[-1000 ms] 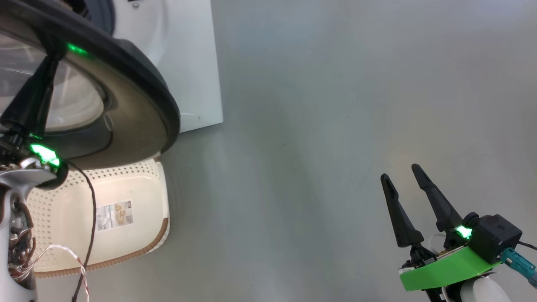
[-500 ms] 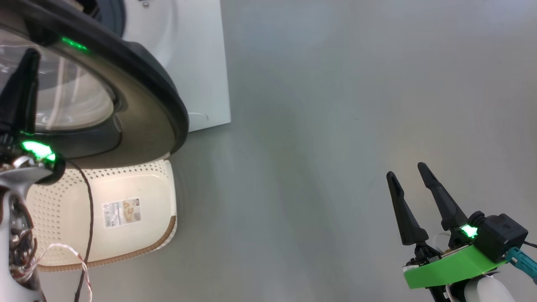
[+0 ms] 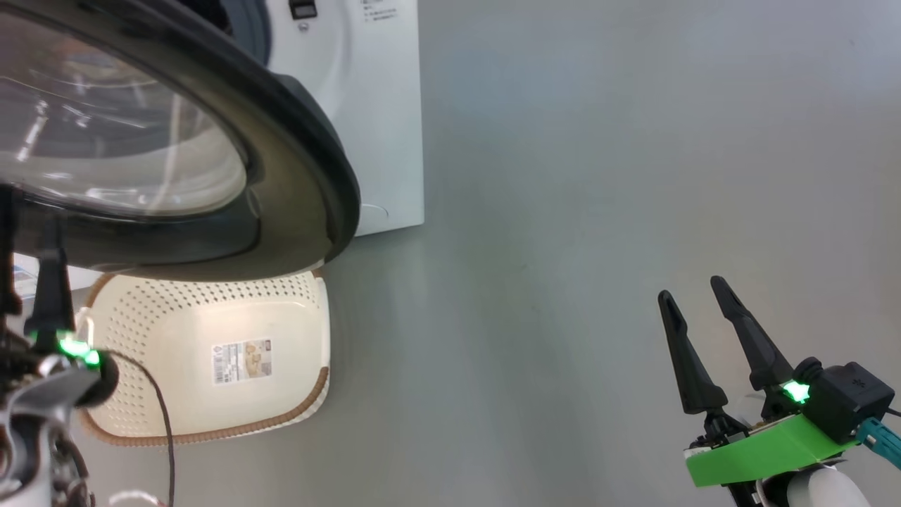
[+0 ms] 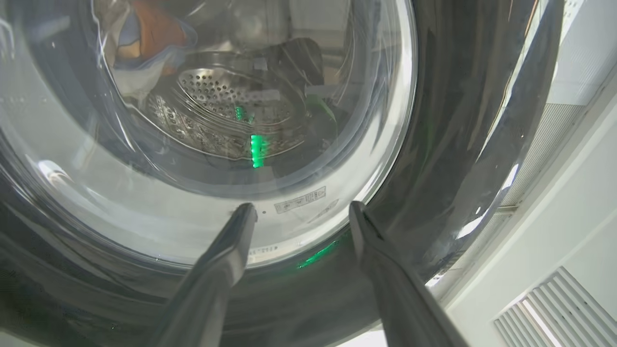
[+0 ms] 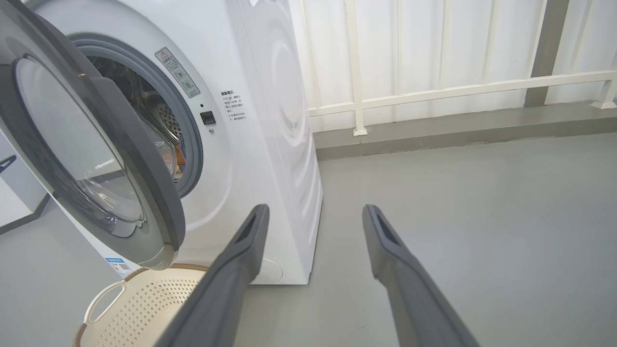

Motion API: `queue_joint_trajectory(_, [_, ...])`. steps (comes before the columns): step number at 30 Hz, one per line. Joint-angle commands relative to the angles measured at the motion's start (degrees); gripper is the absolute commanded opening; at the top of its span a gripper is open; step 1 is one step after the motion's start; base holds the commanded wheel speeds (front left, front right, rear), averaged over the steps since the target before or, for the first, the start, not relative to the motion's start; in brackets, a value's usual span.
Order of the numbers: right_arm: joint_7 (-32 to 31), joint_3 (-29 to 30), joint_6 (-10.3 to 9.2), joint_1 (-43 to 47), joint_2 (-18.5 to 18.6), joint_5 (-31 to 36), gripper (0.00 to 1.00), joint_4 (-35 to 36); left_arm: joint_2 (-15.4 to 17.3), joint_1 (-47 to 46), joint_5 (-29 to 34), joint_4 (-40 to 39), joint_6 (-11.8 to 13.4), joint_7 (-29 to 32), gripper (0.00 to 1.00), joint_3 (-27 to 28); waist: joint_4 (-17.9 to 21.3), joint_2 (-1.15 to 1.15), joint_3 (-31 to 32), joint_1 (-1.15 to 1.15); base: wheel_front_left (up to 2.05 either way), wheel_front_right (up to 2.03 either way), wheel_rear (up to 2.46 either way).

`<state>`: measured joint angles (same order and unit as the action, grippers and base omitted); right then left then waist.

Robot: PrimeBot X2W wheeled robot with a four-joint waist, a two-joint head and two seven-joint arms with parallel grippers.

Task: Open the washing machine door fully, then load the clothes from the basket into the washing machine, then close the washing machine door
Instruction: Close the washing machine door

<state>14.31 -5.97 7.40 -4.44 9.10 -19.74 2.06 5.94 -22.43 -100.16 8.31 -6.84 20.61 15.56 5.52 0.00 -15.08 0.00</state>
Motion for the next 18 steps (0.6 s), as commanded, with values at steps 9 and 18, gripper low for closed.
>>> queue_joint_trajectory(9, [0.7,-0.4,0.09,2.5,0.9,1.4,1.0,1.3,-1.8,7.9,8.8,-8.8,-0.6,-9.3,1.0,1.7,-2.2,0.0,3.1,0.0,0.0,0.0,0.0])
queue_joint_trajectory(18, [0.7,0.4,0.09,3.7,1.2,1.7,1.0,1.4,-2.8,15.6,24.3,-16.4,-0.6,-23.3,1.0,-2.8,-2.9,0.0,5.0,0.0,0.0,0.0,0.0])
